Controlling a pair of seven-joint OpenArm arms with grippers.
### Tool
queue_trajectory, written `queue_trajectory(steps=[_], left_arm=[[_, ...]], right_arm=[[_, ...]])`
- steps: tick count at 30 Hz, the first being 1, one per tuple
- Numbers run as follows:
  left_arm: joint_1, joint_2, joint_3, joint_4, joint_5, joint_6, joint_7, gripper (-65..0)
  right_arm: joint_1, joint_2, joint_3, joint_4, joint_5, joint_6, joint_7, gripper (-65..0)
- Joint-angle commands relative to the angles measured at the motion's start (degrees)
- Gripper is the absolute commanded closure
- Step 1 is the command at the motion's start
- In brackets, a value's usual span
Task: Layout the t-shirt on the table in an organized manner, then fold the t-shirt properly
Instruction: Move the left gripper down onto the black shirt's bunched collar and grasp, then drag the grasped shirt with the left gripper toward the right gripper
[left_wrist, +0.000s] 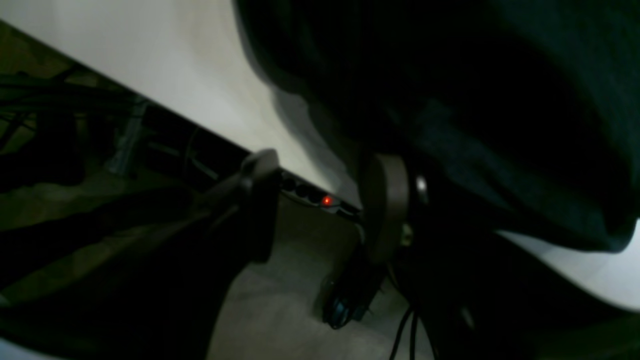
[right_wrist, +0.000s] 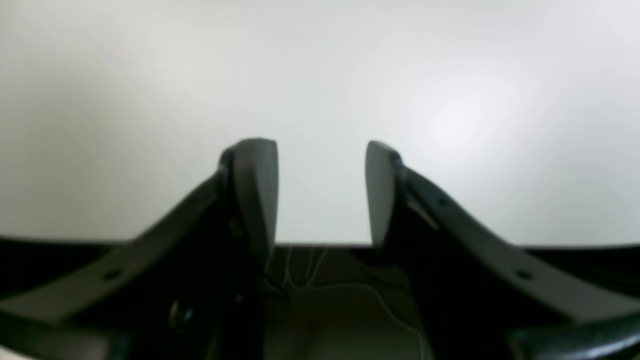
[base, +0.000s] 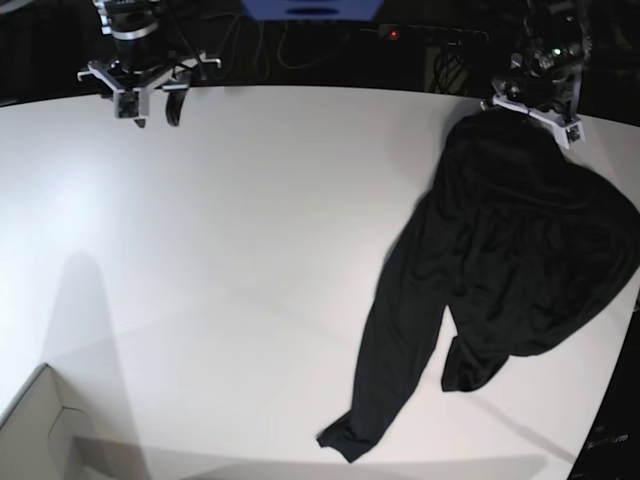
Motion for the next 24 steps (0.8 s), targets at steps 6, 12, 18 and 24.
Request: queue_trajectory(steps=[6, 12, 18, 24], left_arm=[[0.8, 0.0, 0.2, 0.7, -6.6, -0.7, -0.7, -27.5], [4.5, 0.0, 2.6, 0.7, -9.2, -0.7, -7.4, -27.5], [8.3, 0.0, 3.0, 1.1, -9.4, -0.7, -12.4, -27.5], [11.9, -0.1, 2.8, 9.1, -9.4, -0.8, -13.4, -27.5]], right_arm=[[-0.7, 0.0, -1.0, 0.9, 0.0, 0.2, 1.5, -28.4], [-1.5, 0.2, -4.5, 0.9, 0.0, 0.2, 1.2, -28.4], [-2.1, 0.4, -11.0, 1.2, 0.0, 0.2, 1.6, -28.6], [-0.7, 0.4, -18.5, 1.2, -0.1, 0.2, 1.3, -28.6]])
